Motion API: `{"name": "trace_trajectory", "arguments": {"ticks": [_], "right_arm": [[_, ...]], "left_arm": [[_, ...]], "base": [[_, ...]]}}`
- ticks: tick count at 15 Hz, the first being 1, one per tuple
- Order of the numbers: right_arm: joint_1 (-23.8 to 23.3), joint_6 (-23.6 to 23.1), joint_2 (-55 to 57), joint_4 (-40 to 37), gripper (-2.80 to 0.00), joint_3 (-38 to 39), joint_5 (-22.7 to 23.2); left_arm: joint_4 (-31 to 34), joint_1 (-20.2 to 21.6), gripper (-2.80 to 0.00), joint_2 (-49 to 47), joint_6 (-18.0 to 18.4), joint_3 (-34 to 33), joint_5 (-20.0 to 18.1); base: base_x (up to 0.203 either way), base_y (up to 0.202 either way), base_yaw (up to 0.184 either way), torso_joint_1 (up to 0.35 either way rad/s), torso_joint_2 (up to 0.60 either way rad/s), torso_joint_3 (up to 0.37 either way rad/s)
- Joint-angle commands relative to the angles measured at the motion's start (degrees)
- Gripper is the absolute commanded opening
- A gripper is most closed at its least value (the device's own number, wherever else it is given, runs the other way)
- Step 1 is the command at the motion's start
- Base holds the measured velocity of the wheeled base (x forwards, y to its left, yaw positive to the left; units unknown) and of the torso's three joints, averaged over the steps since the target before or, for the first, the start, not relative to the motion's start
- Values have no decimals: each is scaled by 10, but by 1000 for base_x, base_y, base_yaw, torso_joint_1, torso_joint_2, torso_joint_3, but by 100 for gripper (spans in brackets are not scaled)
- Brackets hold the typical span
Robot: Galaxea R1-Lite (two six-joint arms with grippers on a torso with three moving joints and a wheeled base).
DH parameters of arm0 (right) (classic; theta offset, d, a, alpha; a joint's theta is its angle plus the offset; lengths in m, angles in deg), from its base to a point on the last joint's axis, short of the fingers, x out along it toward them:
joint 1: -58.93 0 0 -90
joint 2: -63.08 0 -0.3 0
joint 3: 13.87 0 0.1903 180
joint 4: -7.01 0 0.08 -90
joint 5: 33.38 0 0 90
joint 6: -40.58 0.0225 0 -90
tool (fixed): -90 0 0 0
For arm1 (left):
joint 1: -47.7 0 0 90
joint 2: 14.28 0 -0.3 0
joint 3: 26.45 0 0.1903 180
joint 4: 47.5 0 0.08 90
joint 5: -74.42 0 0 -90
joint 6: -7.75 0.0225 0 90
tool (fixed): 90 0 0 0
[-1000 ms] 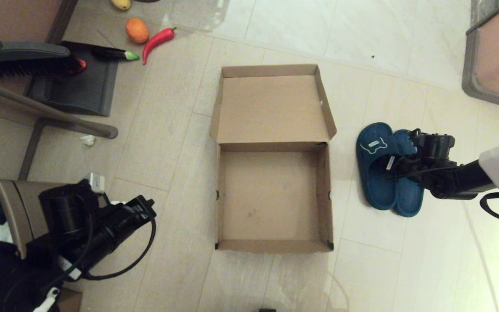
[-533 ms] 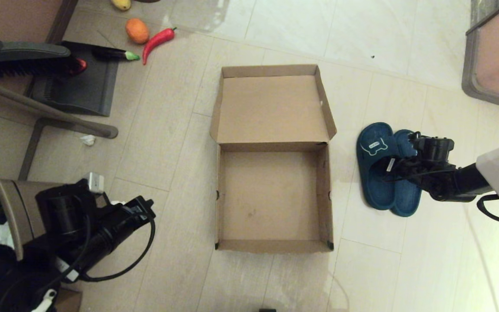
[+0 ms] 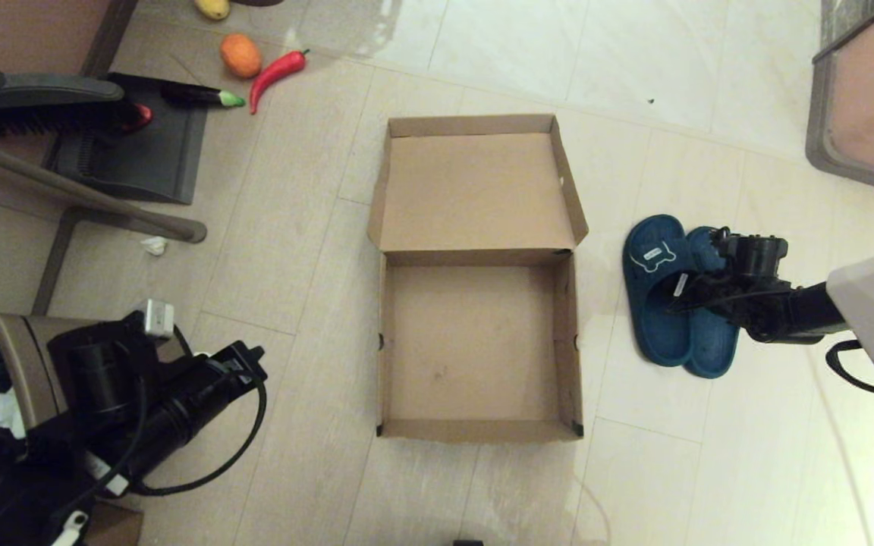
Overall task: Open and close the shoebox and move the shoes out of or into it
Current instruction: Put the shoes into the shoe box
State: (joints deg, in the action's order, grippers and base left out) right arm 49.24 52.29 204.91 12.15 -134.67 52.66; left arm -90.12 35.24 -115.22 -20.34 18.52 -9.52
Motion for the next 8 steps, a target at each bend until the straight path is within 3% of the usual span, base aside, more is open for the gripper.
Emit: {"name": "trace_trajectory", "arguments": {"ticks": [1, 5, 6, 8], "right_arm": [[1, -1, 25, -1, 0, -40, -3], [1, -7, 42, -17, 0, -70, -11], [1, -7, 42, -17, -280, -69, -14], [0, -5, 39, -16, -280, -69, -15]], "left_arm": [[-5, 1, -280, 4, -2, -6, 2], [-5, 2, -280, -2, -3, -2, 1], [-5, 2, -280, -2, -3, -2, 0], [-5, 2, -280, -2, -3, -2, 0]], "base": [[0, 0, 0, 0, 0, 0], [0, 0, 0, 0, 0, 0], [0, 0, 0, 0, 0, 0], [0, 0, 0, 0, 0, 0]]}}
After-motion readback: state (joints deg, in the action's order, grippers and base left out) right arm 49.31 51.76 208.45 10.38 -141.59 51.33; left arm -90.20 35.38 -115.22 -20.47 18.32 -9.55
